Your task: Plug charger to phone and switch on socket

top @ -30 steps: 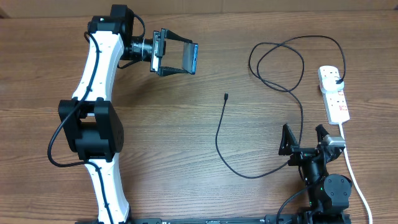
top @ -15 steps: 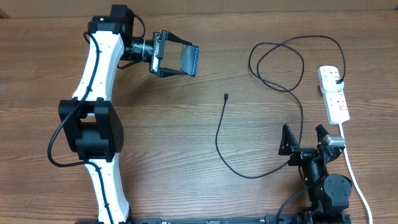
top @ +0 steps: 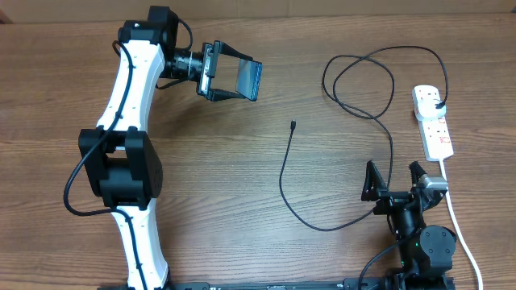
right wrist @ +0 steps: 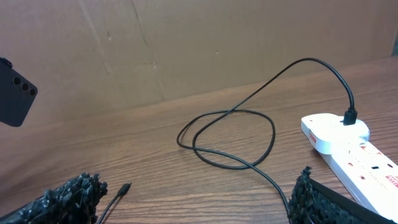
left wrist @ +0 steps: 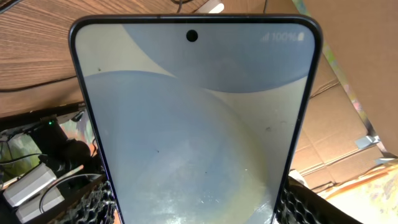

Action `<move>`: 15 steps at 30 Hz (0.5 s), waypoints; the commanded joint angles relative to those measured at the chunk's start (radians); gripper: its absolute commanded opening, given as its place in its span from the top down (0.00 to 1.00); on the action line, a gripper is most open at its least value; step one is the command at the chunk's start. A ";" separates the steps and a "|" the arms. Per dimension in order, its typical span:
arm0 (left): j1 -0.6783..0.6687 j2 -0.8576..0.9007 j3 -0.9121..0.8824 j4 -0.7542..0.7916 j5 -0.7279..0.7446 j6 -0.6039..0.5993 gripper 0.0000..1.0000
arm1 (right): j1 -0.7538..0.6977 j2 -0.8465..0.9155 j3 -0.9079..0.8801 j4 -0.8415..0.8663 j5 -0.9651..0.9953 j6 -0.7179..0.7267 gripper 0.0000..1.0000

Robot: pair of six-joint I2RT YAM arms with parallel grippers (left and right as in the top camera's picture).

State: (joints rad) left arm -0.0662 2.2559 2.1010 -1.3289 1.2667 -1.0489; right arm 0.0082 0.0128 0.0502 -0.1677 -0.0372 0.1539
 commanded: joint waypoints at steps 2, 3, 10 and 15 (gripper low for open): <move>-0.006 -0.003 0.030 -0.002 0.034 -0.014 0.77 | 0.006 -0.010 -0.005 0.006 0.002 0.002 0.00; -0.006 -0.003 0.030 -0.002 0.034 -0.014 0.77 | 0.006 -0.010 -0.005 0.006 0.002 0.002 0.00; -0.007 -0.003 0.030 -0.002 0.034 -0.013 0.77 | 0.006 -0.010 -0.005 0.006 0.002 0.002 0.00; -0.007 -0.003 0.030 -0.002 0.033 -0.013 0.77 | 0.006 -0.010 -0.005 0.006 -0.008 0.002 0.00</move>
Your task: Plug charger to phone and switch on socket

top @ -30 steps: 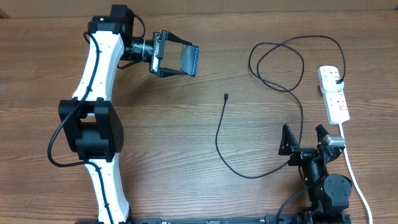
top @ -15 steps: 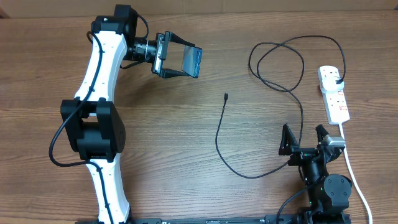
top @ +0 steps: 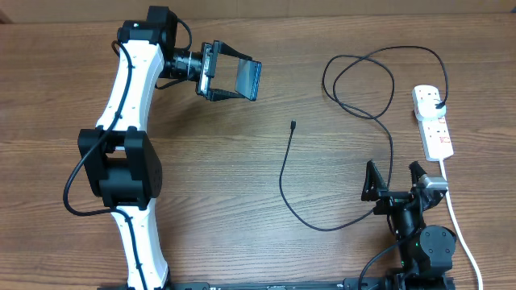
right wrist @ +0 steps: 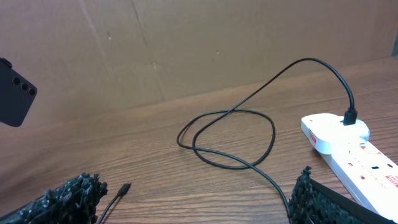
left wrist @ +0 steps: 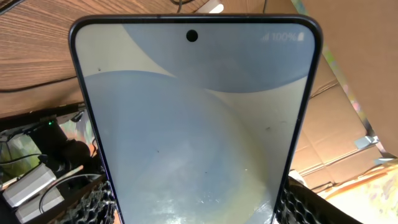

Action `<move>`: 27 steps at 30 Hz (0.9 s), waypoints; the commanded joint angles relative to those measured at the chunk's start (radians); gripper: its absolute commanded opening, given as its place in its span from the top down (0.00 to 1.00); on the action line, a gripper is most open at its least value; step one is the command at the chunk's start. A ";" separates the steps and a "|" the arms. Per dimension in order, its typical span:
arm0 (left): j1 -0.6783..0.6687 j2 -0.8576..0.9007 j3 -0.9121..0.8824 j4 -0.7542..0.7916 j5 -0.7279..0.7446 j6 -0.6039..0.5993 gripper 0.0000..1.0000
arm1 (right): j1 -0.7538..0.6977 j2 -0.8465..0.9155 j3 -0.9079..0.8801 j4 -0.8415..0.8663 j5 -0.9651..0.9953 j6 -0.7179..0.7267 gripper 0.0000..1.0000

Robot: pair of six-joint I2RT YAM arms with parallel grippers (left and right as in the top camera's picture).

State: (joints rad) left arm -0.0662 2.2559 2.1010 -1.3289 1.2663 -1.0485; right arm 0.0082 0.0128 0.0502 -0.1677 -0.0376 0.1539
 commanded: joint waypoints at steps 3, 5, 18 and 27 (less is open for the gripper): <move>-0.007 -0.003 0.030 -0.002 0.031 -0.014 0.77 | 0.006 -0.010 -0.005 0.006 -0.009 0.002 0.00; -0.007 -0.003 0.030 -0.002 0.031 -0.014 0.77 | 0.006 -0.010 -0.005 0.006 -0.009 0.002 0.00; -0.007 -0.003 0.030 -0.002 -0.029 -0.023 0.77 | 0.006 -0.010 -0.002 0.006 -0.108 0.002 0.00; -0.007 -0.003 0.030 -0.002 -0.100 -0.030 0.77 | 0.005 -0.010 0.030 0.005 -0.153 0.084 0.00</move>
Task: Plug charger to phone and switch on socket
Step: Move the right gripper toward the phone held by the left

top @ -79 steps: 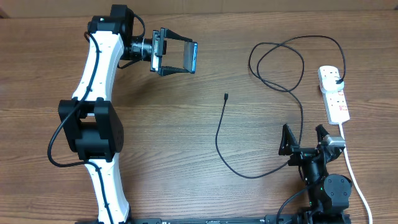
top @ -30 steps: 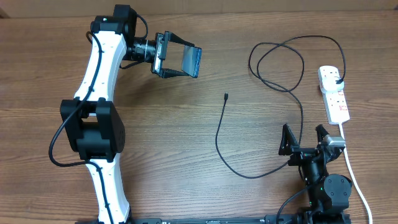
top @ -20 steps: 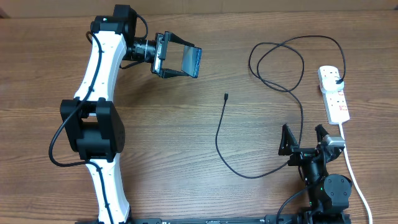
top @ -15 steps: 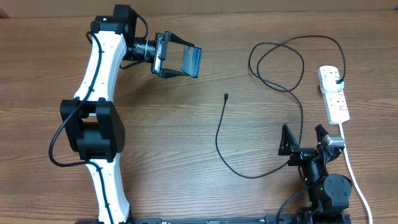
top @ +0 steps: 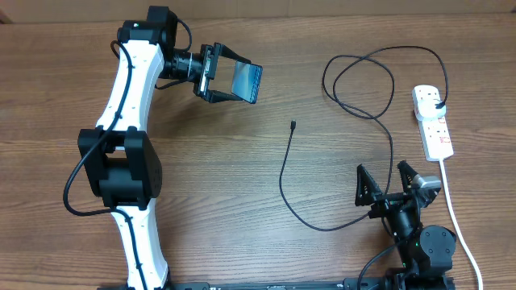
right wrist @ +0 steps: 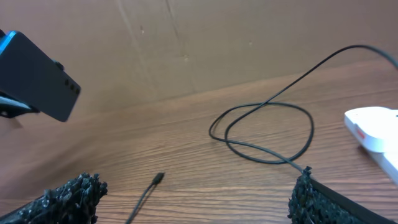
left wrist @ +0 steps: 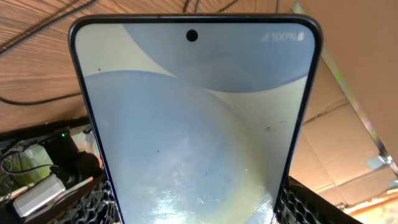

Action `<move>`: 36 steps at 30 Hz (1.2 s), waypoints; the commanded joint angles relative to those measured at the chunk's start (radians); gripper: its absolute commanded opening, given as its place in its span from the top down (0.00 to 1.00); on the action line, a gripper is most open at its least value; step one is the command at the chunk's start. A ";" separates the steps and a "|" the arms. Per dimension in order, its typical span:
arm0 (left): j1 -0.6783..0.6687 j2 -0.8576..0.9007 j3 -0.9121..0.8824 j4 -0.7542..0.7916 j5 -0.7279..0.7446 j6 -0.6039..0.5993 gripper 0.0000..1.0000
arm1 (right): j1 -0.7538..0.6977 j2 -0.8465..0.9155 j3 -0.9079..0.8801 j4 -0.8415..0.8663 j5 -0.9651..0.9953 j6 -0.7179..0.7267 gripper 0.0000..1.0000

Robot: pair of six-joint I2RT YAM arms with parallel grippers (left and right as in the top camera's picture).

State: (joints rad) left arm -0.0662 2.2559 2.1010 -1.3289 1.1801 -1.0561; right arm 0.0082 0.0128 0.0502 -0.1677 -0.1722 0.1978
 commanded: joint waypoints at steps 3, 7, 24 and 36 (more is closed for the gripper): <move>-0.007 -0.003 0.030 -0.002 -0.039 -0.026 0.78 | 0.005 0.006 0.069 -0.002 -0.026 0.042 0.00; -0.007 -0.003 0.030 -0.002 -0.094 -0.026 0.79 | 0.005 0.085 0.129 -0.002 -0.043 0.058 0.00; -0.033 -0.003 0.030 -0.001 -0.418 -0.067 0.79 | 0.005 0.853 0.610 -0.025 -0.469 0.072 0.00; -0.090 -0.003 0.030 0.006 -0.487 -0.112 0.78 | 0.004 1.194 0.722 -0.009 -0.697 0.157 0.00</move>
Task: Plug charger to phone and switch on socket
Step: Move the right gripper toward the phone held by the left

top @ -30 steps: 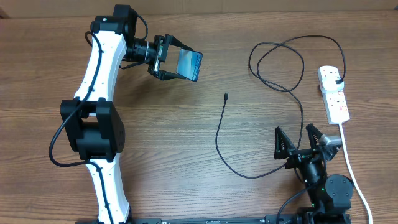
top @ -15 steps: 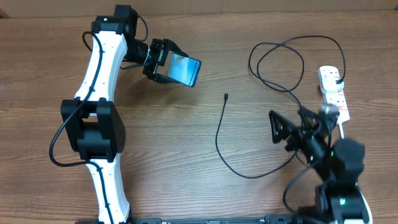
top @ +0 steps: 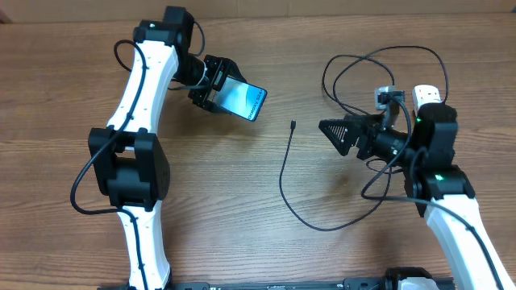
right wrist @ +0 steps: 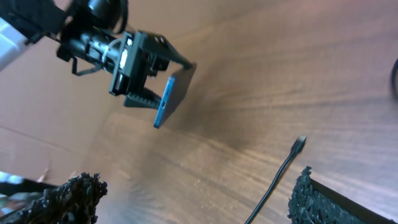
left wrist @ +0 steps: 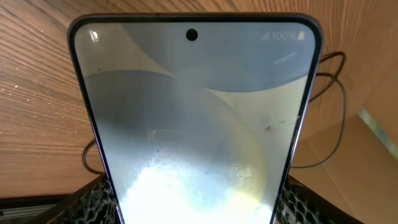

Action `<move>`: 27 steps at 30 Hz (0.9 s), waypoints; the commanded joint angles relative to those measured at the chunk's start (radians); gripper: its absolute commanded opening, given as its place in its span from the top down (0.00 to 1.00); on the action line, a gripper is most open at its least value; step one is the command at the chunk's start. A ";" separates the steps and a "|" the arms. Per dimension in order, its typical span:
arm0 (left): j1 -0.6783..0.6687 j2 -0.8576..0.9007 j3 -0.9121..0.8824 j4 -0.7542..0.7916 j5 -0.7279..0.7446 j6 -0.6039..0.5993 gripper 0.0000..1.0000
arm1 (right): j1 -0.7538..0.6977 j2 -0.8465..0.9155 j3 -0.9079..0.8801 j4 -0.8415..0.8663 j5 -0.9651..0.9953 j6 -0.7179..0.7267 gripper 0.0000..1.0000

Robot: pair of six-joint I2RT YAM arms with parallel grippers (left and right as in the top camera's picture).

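Note:
My left gripper (top: pixel 219 89) is shut on the bottom end of the phone (top: pixel 244 100) and holds it tilted above the table at the back left. The lit screen (left wrist: pixel 193 124) fills the left wrist view. The black charger cable's free plug (top: pixel 293 125) lies on the wood at mid-table. My right gripper (top: pixel 337 137) is open, pointing left, just right of that plug. In the right wrist view the plug (right wrist: pixel 300 143) lies near the right finger, and the phone (right wrist: pixel 174 93) shows edge-on beyond it. The white socket strip (top: pixel 424 93) is mostly hidden behind my right arm.
The cable (top: pixel 284 181) curves from the plug towards the front, then loops (top: pixel 359 80) at the back right to the strip. Cardboard shows beyond the table in the right wrist view.
My right arm was low at the front right and now reaches over mid-table, its open gripper close to the cable's plug. The left gripper has turned and shifted the phone slightly right and down.
At the first two moments the left gripper held the phone up at the back left and the right gripper rested open at the front right. Then the right gripper had turned a little left. Now it is beside the plug, and the phone is tilted towards it.

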State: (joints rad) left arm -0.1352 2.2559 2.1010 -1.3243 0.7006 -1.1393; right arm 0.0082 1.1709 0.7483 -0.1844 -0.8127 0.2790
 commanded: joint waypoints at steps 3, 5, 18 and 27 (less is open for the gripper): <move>-0.038 -0.003 0.030 0.009 -0.029 -0.037 0.78 | 0.004 0.069 0.024 0.018 -0.057 0.158 0.00; -0.050 -0.003 0.030 0.013 -0.040 -0.049 0.78 | 0.004 0.089 0.024 0.027 -0.056 0.192 0.00; -0.135 -0.003 0.030 0.028 -0.073 -0.114 0.78 | 0.104 0.161 0.024 0.048 0.106 0.333 0.24; -0.185 -0.003 0.030 0.042 -0.088 -0.133 0.78 | 0.196 0.161 0.024 0.106 0.219 0.464 0.34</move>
State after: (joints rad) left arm -0.3069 2.2559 2.1014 -1.2842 0.6109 -1.2442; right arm 0.1837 1.3308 0.7486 -0.0921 -0.6514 0.6823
